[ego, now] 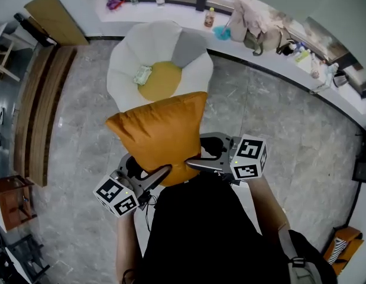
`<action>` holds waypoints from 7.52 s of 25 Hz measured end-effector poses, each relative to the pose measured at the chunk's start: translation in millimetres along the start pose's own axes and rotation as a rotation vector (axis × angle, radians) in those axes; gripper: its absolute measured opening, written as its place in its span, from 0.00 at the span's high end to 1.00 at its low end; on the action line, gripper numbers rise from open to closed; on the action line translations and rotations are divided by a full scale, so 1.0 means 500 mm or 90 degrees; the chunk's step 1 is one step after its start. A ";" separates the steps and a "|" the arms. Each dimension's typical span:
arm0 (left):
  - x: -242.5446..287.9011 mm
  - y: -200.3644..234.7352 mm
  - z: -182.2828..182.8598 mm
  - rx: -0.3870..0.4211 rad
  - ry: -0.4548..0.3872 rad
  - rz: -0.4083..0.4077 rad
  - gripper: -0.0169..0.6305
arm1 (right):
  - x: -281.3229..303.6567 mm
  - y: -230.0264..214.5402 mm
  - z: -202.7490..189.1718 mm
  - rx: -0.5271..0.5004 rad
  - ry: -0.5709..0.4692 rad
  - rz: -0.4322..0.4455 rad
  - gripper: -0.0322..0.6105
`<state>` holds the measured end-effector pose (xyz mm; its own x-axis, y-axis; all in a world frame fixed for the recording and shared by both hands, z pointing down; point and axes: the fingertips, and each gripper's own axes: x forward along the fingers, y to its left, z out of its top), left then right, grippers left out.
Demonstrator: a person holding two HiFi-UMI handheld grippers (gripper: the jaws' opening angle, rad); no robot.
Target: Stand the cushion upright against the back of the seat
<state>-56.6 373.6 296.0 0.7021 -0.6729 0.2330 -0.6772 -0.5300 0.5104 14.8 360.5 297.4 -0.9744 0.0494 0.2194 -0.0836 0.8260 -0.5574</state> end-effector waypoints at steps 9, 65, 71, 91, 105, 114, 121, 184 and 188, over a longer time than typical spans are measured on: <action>0.074 -0.007 -0.056 -0.039 0.050 0.010 0.38 | -0.055 -0.056 -0.051 0.036 0.022 -0.041 0.53; 0.457 0.421 0.205 -0.059 0.137 -0.104 0.36 | 0.007 -0.571 0.248 0.038 0.096 -0.221 0.57; 0.506 0.466 0.223 -0.101 0.131 -0.029 0.35 | 0.010 -0.652 0.282 0.018 0.142 -0.163 0.57; 0.806 0.584 0.249 -0.185 0.188 0.190 0.35 | -0.082 -1.003 0.342 -0.052 0.337 0.054 0.58; 0.916 0.777 0.013 -0.141 0.317 0.227 0.35 | -0.015 -1.233 0.105 -0.087 0.476 0.116 0.59; 0.978 1.025 -0.117 -0.011 0.367 0.268 0.35 | 0.124 -1.456 -0.024 -0.218 0.488 0.074 0.60; 1.019 1.196 -0.205 0.082 0.424 0.294 0.35 | 0.215 -1.611 -0.095 -0.298 0.471 0.002 0.61; 0.860 1.205 -0.194 0.015 0.412 0.354 0.28 | 0.309 -1.637 -0.038 -0.144 0.460 -0.145 0.69; 0.802 1.124 -0.103 0.021 0.368 0.374 0.28 | 0.260 -1.497 0.043 -0.161 0.443 -0.137 0.69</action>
<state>-144.3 -167.7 718.8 0.2274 -0.4789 0.8479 -0.9693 -0.1953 0.1496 -53.7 -263.3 726.0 -0.5799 0.1459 0.8015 -0.1239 0.9566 -0.2638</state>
